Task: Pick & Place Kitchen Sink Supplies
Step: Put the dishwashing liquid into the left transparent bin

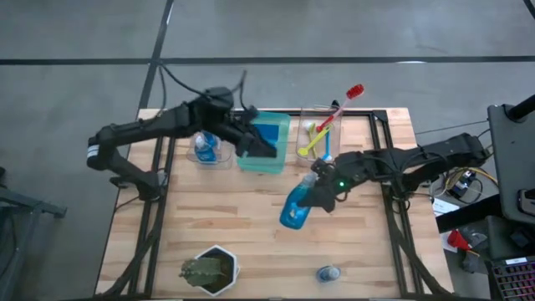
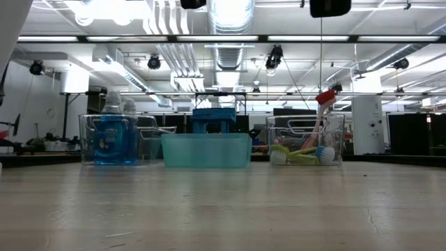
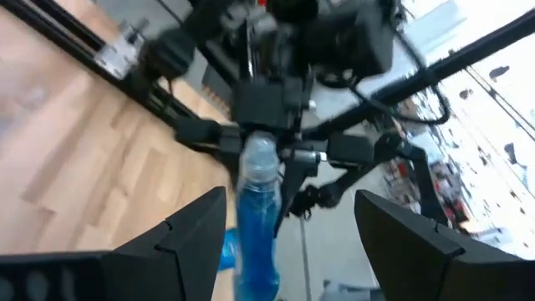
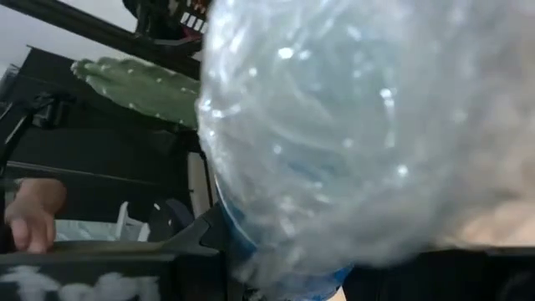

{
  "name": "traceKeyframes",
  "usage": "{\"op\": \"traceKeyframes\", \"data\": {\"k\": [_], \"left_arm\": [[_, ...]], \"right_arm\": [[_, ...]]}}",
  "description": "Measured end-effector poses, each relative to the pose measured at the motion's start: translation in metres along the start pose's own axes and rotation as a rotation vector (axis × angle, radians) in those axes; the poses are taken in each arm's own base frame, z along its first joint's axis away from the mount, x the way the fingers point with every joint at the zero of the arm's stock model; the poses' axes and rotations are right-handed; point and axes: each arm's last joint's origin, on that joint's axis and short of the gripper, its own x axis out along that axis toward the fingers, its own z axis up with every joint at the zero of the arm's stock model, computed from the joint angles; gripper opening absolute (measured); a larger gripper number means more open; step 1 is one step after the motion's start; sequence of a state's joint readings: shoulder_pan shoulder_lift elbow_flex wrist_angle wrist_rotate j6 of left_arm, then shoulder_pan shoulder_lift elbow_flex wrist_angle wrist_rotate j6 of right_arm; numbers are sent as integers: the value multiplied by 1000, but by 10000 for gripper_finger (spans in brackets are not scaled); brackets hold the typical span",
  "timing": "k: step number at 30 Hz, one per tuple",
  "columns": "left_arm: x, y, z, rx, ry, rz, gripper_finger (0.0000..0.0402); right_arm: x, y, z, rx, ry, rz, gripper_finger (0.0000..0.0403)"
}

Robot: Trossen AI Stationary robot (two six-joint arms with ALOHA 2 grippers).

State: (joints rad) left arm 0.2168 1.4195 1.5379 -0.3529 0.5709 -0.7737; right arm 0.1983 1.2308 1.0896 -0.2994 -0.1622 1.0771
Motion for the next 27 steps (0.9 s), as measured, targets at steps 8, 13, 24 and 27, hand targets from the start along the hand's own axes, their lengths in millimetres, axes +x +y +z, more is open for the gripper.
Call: {"op": "traceKeyframes", "data": {"k": [8,13,24,27], "left_arm": [[41,12,-12,-54,78,-4,255],[48,12,-15,-41,59,11,255],[60,1,-29,-5,66,28,255],[61,2,-34,5,61,78,255]], "right_arm": [[15,7,13,-35,14,0,132],[23,13,18,-41,16,-1,132],[37,9,27,-41,17,-29,132],[36,12,29,-47,14,-17,132]]}}
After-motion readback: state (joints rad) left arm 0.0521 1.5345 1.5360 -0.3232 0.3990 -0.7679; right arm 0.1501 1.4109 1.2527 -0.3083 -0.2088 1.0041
